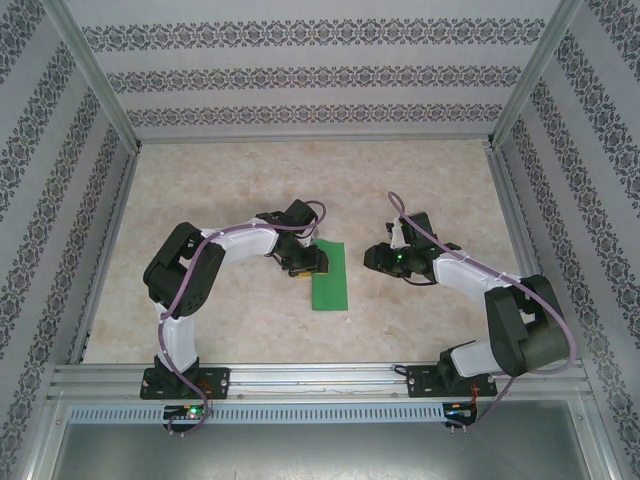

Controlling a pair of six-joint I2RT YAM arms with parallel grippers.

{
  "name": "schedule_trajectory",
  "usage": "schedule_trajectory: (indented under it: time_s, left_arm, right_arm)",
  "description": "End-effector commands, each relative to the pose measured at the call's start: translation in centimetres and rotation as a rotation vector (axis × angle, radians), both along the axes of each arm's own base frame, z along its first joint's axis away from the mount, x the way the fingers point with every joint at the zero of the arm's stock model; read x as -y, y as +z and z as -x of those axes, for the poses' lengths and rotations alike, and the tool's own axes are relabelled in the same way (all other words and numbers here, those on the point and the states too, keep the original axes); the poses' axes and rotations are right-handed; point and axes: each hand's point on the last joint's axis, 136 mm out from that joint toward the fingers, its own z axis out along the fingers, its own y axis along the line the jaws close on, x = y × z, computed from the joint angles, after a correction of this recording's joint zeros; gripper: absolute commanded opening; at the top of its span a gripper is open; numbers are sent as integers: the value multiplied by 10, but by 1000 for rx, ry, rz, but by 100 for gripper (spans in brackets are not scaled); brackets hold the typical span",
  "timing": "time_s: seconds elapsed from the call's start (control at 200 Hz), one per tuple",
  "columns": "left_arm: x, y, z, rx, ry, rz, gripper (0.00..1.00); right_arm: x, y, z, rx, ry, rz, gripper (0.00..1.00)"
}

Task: Fold a paper plane with a square sheet of paper (fold left side to right side)
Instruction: First fold in half a square sheet of paper at the center of the table, then hold the square sheet of paper at the center of the table.

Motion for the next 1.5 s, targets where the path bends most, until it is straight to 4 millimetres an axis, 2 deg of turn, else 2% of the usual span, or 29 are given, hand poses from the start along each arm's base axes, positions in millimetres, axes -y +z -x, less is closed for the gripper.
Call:
schedule_trajectory:
  time_s: [0.0, 0.265, 0.44, 0.595, 0.744, 0.914, 1.034, 1.284, 1.409, 1.494]
  left_arm:
    - [8, -60, 29, -55, -85, -74, 47]
    - [7, -62, 29, -61, -72, -78, 47]
    - [6, -63, 30, -62, -74, -82, 47]
    - [6, -63, 30, -60, -74, -84, 47]
    - [5, -63, 30, -61, -72, -86, 47]
    - [5, -64, 30, -63, -71, -87, 47]
    - [5, -63, 30, -60, -72, -87, 47]
    - [4, -59, 26, -33, -57, -83, 47]
    - [5, -42, 15, 23, -22, -44, 47]
    - [3, -24, 7, 71, -2, -21, 47]
  right_arm:
    - [1, -3, 2, -8, 8, -5, 39]
    - [-4, -3, 3, -13, 20, -11, 39]
    - [-23, 1, 6, -26, 55, -91, 37]
    - [-53, 6, 9, -57, 115, -189, 24]
    - [-79, 0, 12, -82, 164, -207, 8]
    - [-96, -14, 13, -115, 185, -201, 0]
    - [-96, -26, 15, -143, 175, -170, 0]
    - [-82, -54, 25, -216, 149, -81, 0]
    - [-73, -67, 34, -256, 137, -30, 0]
    - [-68, -75, 38, -282, 134, -4, 0]
